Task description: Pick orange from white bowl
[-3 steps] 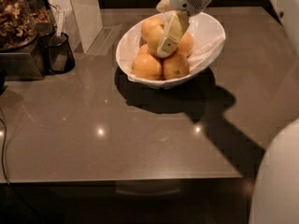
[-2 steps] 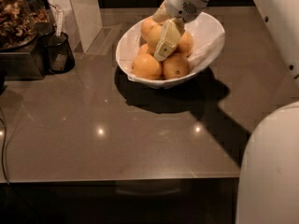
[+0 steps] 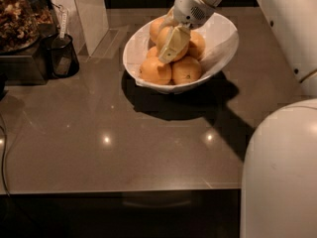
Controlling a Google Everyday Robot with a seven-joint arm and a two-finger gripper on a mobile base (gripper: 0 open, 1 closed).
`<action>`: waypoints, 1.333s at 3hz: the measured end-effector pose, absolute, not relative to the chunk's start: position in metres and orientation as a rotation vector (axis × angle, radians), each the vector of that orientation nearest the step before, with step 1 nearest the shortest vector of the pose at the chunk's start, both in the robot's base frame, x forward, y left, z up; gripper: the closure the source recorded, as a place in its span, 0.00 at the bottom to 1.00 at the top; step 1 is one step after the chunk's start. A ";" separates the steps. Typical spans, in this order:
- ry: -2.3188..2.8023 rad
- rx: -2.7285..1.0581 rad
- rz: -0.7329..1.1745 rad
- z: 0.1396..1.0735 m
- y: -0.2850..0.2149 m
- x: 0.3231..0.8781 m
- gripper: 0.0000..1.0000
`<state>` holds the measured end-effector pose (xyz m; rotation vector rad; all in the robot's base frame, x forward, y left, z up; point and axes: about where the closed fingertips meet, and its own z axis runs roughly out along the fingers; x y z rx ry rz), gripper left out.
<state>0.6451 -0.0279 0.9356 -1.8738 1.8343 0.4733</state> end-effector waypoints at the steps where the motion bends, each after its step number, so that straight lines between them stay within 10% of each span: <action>1: 1.845 -1.874 0.482 0.935 -0.029 0.645 0.54; 3: 1.844 -1.874 0.482 0.937 -0.029 0.649 0.96; 4: 1.775 -1.815 0.561 0.940 -0.035 0.648 1.00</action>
Offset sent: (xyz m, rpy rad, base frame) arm -0.0048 -0.0179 -0.0399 -0.0520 0.1315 0.0064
